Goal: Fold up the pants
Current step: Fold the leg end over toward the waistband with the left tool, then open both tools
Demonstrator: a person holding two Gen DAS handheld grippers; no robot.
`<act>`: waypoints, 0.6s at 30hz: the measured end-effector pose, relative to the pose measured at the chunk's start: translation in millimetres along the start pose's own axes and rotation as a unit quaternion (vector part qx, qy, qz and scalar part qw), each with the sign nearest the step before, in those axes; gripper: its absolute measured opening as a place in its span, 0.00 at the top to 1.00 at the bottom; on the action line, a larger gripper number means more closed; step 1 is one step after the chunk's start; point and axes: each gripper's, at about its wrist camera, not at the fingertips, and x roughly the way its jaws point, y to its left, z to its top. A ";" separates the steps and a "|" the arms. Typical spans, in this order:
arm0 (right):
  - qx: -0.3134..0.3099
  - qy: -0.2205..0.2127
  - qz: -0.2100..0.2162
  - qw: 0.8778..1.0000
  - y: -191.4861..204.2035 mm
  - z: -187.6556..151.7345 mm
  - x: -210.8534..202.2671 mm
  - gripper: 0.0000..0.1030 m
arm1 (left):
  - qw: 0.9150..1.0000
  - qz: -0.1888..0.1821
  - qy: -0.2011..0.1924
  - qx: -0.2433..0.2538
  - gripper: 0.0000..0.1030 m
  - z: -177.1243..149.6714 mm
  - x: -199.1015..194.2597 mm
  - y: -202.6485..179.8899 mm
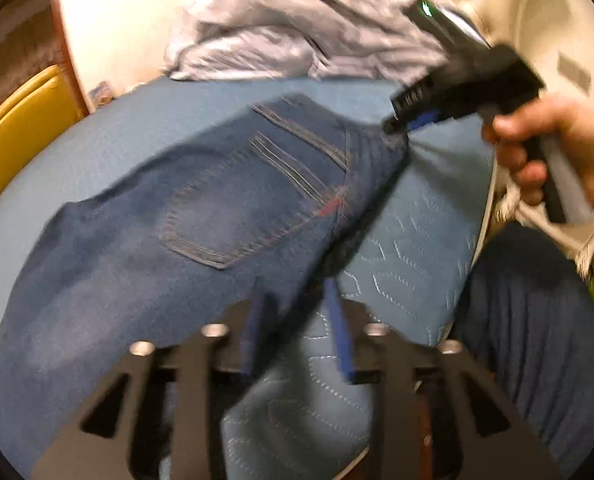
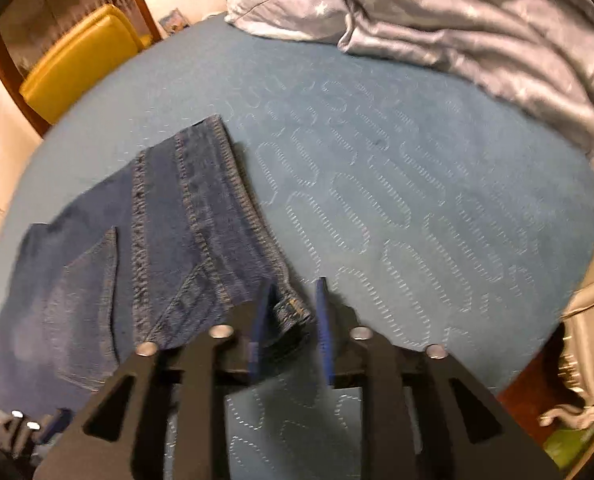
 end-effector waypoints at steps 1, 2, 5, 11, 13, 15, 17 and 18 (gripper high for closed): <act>-0.008 -0.024 -0.023 0.999 6.4 3.3 -10.1 0.53 | 1.000 0.006 -0.015 -0.017 0.62 -0.5 -11.6 9.0; -0.028 -0.052 -0.029 0.998 19.5 10.7 -20.7 0.48 | 0.998 0.013 -0.027 -0.051 0.62 -3.0 -26.2 27.5; -0.073 -0.081 0.001 0.994 58.5 29.1 -26.4 0.20 | 0.984 0.065 -0.044 -0.157 0.69 -19.7 -54.3 99.9; -0.148 -0.045 0.017 0.988 143.2 66.3 36.5 0.14 | 0.927 0.200 -0.005 -0.318 0.89 -89.3 -86.4 277.8; -0.146 -0.014 0.006 0.989 145.2 72.5 65.5 0.14 | 0.908 0.232 0.015 -0.348 0.89 -117.4 -96.5 326.5; -0.133 0.013 -0.001 0.991 136.1 74.8 90.3 0.14 | 0.896 0.251 0.044 -0.364 0.89 -145.7 -102.7 368.6; -0.116 0.015 0.011 0.993 124.3 73.4 98.4 0.06 | 0.886 0.268 0.065 -0.374 0.89 -168.2 -110.2 399.2; -0.113 0.012 0.013 0.993 121.2 70.8 101.6 0.05 | 0.880 0.272 0.071 -0.383 0.89 -182.5 -117.5 418.0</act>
